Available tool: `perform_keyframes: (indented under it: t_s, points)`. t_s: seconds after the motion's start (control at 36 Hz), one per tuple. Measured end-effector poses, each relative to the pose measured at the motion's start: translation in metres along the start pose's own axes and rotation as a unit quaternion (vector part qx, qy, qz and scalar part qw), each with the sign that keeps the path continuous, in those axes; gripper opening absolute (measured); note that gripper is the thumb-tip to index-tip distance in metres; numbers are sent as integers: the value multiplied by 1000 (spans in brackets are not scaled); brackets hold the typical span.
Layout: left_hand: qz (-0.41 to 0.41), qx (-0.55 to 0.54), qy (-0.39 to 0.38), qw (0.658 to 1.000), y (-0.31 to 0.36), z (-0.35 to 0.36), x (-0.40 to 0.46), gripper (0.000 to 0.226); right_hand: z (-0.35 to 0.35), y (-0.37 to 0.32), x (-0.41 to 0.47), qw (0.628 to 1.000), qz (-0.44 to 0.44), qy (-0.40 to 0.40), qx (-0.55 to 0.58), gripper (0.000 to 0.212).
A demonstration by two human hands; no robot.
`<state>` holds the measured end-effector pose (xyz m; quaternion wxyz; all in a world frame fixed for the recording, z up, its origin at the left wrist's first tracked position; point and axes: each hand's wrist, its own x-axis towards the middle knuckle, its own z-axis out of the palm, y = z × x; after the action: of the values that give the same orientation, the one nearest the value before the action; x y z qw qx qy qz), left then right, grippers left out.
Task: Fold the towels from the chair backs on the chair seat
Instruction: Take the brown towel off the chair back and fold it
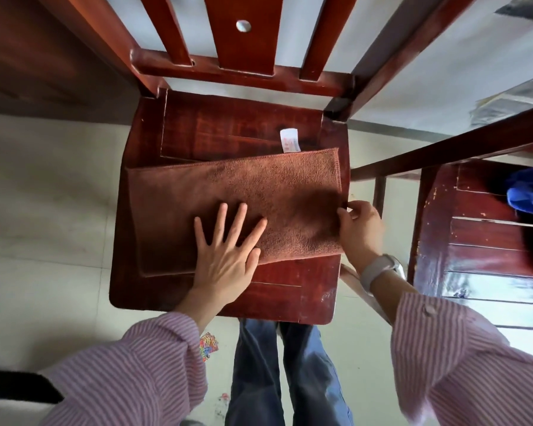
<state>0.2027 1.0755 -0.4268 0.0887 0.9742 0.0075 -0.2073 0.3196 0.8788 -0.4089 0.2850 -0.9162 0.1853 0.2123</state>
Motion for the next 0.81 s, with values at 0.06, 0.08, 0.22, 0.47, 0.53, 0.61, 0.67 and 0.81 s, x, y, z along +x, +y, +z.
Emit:
perform_keyframes:
  t_s: [0.06, 0.08, 0.22, 0.47, 0.53, 0.61, 0.67, 0.81]
  points:
    - [-6, 2, -5, 1000, 0, 3, 0, 53, 1, -3, 2, 1000, 19, 5, 1, 26]
    - [-6, 4, -6, 1000, -1, 4, 0, 53, 1, -5, 1, 1000, 21, 4, -2, 25]
    - [7, 17, -9, 1000, -4, 5, 0, 54, -1, -11, 2, 996, 8, -42, -75, 23]
    - [0, 10, -7, 1000, -4, 2, 1, 53, 3, -20, 6, 993, 65, -66, -73, 23]
    - [0, 12, -15, 1000, -3, 1, 1, 53, 2, -23, 2, 993, 72, -57, -74, 24]
    - [1, 13, -30, 999, -4, -1, 1, 53, 0, -23, -5, 996, 62, -35, -58, 22]
    - [0, 12, -43, 999, -4, -4, 1, 53, -3, -25, -9, 997, 73, -35, -6, 24]
    - [-19, -108, -29, 994, -1, -19, 5, 49, -23, -38, -18, 985, 63, -69, 147, 20]
